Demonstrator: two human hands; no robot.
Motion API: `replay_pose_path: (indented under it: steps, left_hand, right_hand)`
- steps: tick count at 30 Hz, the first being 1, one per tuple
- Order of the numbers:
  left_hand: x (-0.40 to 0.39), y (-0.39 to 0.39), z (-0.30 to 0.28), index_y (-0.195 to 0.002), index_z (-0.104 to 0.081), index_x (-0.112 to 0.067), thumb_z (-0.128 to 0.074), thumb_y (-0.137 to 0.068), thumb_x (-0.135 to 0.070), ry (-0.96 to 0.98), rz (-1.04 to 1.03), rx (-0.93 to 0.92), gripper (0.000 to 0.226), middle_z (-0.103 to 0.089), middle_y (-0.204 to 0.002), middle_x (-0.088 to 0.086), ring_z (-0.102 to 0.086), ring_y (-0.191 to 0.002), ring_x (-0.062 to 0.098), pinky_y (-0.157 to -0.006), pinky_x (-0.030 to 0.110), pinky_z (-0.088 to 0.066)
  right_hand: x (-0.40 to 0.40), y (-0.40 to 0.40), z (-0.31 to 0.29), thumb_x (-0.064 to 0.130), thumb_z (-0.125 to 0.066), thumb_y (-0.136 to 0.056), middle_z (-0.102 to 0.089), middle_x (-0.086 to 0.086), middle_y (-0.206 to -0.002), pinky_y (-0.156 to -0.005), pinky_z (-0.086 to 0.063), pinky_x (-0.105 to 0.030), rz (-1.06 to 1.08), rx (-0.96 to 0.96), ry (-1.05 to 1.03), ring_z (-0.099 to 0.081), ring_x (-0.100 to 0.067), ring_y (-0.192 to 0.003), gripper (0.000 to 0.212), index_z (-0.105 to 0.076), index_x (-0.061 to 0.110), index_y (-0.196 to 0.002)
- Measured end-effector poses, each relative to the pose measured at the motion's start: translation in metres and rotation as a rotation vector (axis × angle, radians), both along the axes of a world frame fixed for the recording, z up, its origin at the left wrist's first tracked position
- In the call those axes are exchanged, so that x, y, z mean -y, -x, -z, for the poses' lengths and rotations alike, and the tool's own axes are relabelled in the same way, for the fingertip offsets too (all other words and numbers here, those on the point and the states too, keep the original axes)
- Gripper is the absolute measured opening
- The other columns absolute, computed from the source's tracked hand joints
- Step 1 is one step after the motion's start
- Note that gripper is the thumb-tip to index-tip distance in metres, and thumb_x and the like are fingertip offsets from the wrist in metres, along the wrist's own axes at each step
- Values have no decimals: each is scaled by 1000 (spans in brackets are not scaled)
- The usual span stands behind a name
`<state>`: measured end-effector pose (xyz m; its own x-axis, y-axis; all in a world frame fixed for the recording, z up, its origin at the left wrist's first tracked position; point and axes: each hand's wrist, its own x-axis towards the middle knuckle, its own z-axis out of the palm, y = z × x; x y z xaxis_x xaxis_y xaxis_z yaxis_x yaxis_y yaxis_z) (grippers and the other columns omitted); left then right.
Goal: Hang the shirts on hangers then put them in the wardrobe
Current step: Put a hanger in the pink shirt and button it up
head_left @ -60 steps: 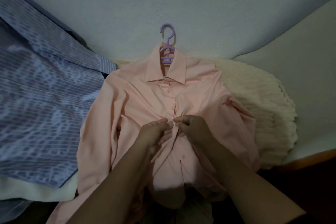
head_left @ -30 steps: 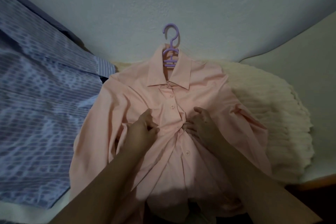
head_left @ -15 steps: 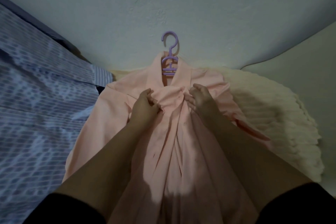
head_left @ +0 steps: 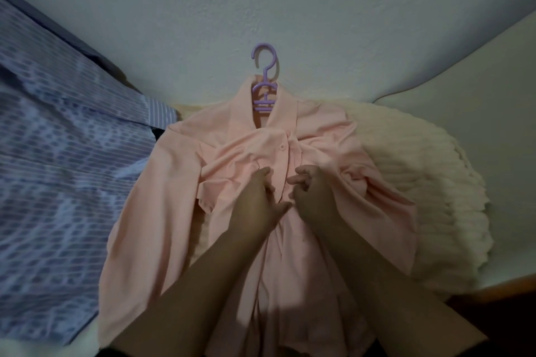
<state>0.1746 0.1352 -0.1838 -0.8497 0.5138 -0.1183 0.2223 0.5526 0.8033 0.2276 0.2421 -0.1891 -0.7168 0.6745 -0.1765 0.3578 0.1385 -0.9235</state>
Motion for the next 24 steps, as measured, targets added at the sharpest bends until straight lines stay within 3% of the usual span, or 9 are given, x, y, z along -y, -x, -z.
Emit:
replay_pose_path:
  steps: [2,4,8,11,15,17,20,24]
  left_hand:
    - [1,-1,4,-136,-44,-17,-71,-79,-11,20,-41,-78,63,-57,-86,-6,-55,-74,6,-67,17,-44]
    - [2,-2,5,-135,-46,-15,-64,-83,-6,25,-72,-107,56,-56,-83,-7,-52,-72,3,-64,12,-38]
    - [1,-1,2,-136,-46,-14,-58,-88,-5,-91,-170,61,50,-61,-80,-3,-55,-65,3,-53,4,-41]
    - [3,6,3,-134,-50,-14,-59,-83,-4,-238,-315,265,52,-68,-82,13,-60,-63,16,-51,14,-46]
    - [6,3,2,-131,-51,-13,-62,-84,0,-441,-354,517,50,-58,-71,10,-52,-55,13,-57,26,-46]
    - [7,-1,1,-128,-51,-13,-61,-86,2,-485,-357,530,46,-57,-75,12,-52,-57,12,-60,27,-47]
    - [8,-6,-1,-125,-51,-16,-59,-86,4,-512,-325,530,44,-54,-77,14,-49,-56,13,-52,23,-43]
    - [10,-10,-6,-123,-52,-18,-58,-86,6,-552,-299,531,44,-51,-75,13,-47,-54,12,-50,23,-41]
  right_hand:
    - [2,1,5,-7,-48,-83,-64,-7,-105,-78,-46,-13,-34,46,-19,-61,-19,-93,41,-50,10,-120]
    - [3,2,9,-6,-51,-82,-62,-4,-100,-68,-37,-1,-41,68,-42,-57,-12,-90,45,-49,10,-124]
    - [7,8,10,-3,-49,-84,-55,5,-78,-60,-35,-3,2,68,-132,-50,-3,-69,42,-50,10,-124]
    - [7,11,12,-1,-45,-86,-49,6,-73,-57,-35,-5,70,52,-187,-45,-2,-63,39,-51,8,-124]
    - [7,7,9,-1,-50,-85,-56,-2,-78,-64,-42,-16,98,32,-123,-54,-12,-72,39,-48,10,-122]
    - [6,4,5,-1,-55,-82,-59,-6,-78,-69,-50,-24,99,8,-71,-59,-18,-76,42,-48,14,-121]
    - [7,1,1,1,-58,-79,-64,-12,-84,-76,-55,-46,97,-40,-1,-64,-26,-80,45,-47,21,-118]
    - [9,-5,-5,-3,-59,-79,-61,-12,-79,-73,-56,-48,75,-81,79,-61,-25,-74,50,-46,16,-124]
